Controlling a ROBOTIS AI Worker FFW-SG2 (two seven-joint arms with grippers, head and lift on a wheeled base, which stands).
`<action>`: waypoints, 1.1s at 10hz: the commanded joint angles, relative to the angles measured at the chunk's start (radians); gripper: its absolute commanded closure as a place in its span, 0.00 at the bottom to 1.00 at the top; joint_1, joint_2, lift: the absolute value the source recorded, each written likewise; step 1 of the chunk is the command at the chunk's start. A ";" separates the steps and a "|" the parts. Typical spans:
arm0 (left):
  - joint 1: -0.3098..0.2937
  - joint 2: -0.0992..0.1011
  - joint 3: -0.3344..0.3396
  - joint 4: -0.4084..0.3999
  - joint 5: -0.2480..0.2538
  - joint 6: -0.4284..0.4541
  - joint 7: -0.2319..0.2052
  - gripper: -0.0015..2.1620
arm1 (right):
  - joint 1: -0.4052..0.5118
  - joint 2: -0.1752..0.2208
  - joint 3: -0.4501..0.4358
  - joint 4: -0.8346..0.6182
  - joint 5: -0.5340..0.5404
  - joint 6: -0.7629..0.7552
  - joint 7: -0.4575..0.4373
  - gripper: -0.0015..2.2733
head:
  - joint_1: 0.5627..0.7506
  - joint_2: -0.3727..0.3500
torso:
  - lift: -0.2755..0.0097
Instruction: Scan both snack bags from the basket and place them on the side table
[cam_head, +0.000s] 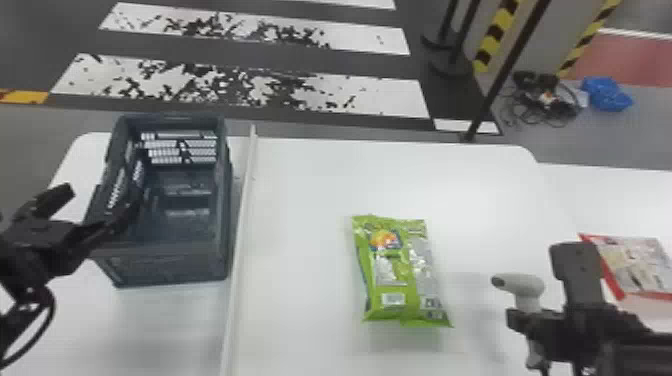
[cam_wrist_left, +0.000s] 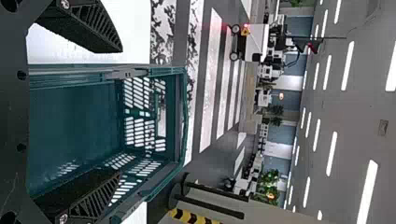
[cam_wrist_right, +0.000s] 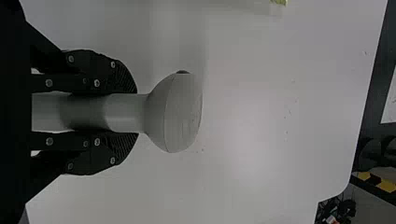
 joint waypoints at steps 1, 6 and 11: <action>0.001 -0.001 -0.004 -0.003 0.000 0.000 0.000 0.03 | 0.061 0.028 0.009 -0.099 -0.011 0.041 0.010 0.99 | 0.70 0.38 | 0.70; 0.004 -0.011 -0.021 -0.009 -0.003 -0.003 0.005 0.04 | 0.133 0.065 0.108 -0.251 -0.031 0.179 0.044 0.99 | 0.70 0.52 | 0.70; 0.009 -0.017 -0.045 -0.017 -0.014 -0.003 0.011 0.04 | 0.108 0.081 0.177 -0.264 -0.015 0.200 0.042 0.99 | 0.70 0.59 | 0.70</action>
